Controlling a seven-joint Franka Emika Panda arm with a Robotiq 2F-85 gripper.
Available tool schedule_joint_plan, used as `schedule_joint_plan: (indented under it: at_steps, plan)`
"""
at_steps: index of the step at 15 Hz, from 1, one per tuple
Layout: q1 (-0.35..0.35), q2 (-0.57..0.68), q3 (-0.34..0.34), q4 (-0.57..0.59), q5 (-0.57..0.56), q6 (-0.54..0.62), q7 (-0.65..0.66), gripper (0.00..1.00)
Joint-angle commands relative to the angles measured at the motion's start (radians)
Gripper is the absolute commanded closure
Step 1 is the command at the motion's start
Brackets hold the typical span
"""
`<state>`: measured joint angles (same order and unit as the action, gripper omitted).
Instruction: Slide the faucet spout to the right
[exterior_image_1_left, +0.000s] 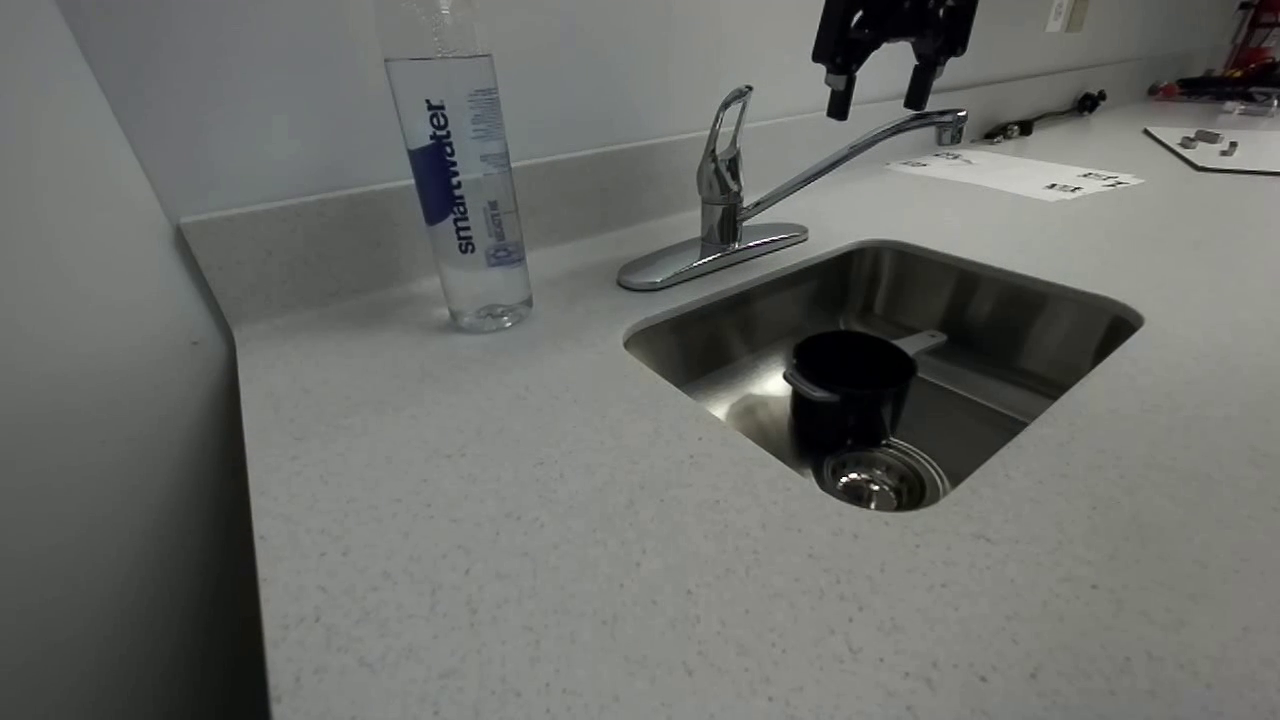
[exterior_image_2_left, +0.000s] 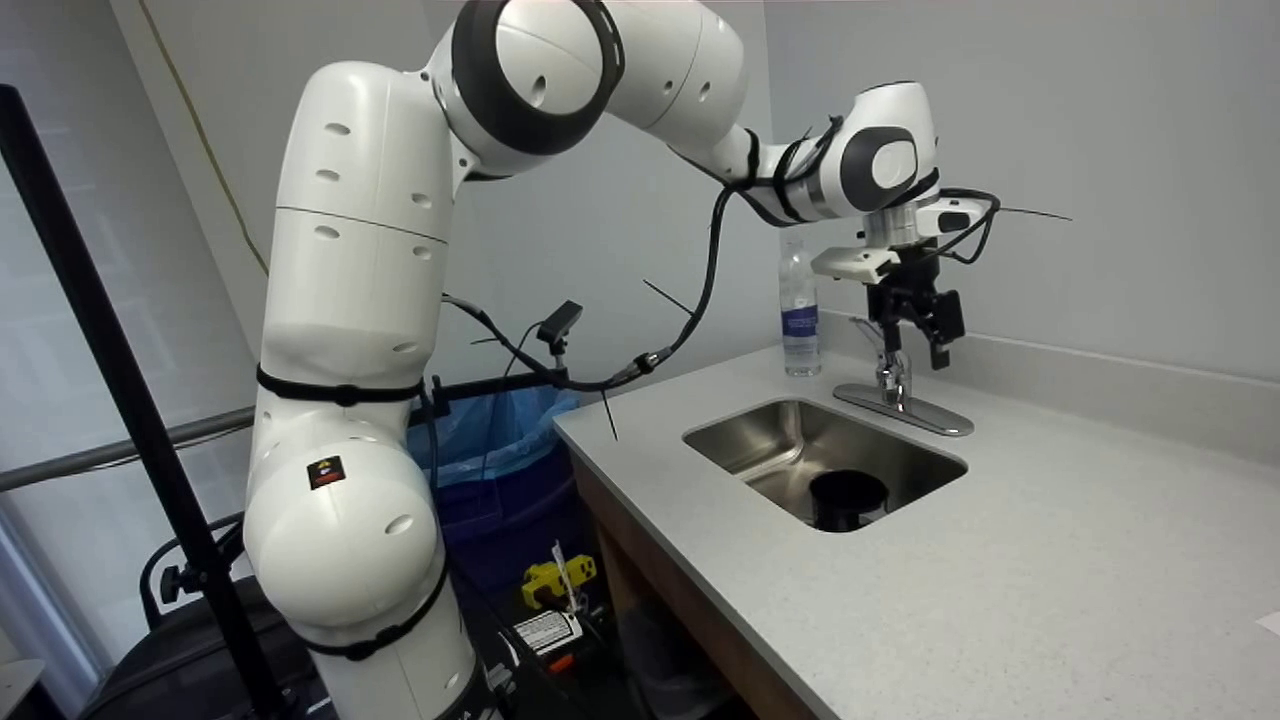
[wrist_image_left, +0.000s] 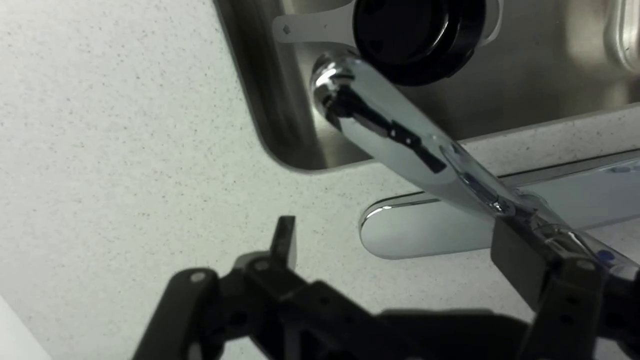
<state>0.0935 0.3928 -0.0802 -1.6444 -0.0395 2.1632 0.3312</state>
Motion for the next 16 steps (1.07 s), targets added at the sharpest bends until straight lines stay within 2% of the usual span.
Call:
schedule_joint_plan:
  at_steps: [1,9,16]
  plan:
    - [-0.006,-0.017,0.012,0.02,-0.004,0.009,0.027,0.0]
    - [-0.009,-0.165,0.076,-0.014,0.072,0.017,-0.036,0.0]
    - [-0.013,-0.268,0.127,-0.067,0.138,0.004,-0.152,0.0]
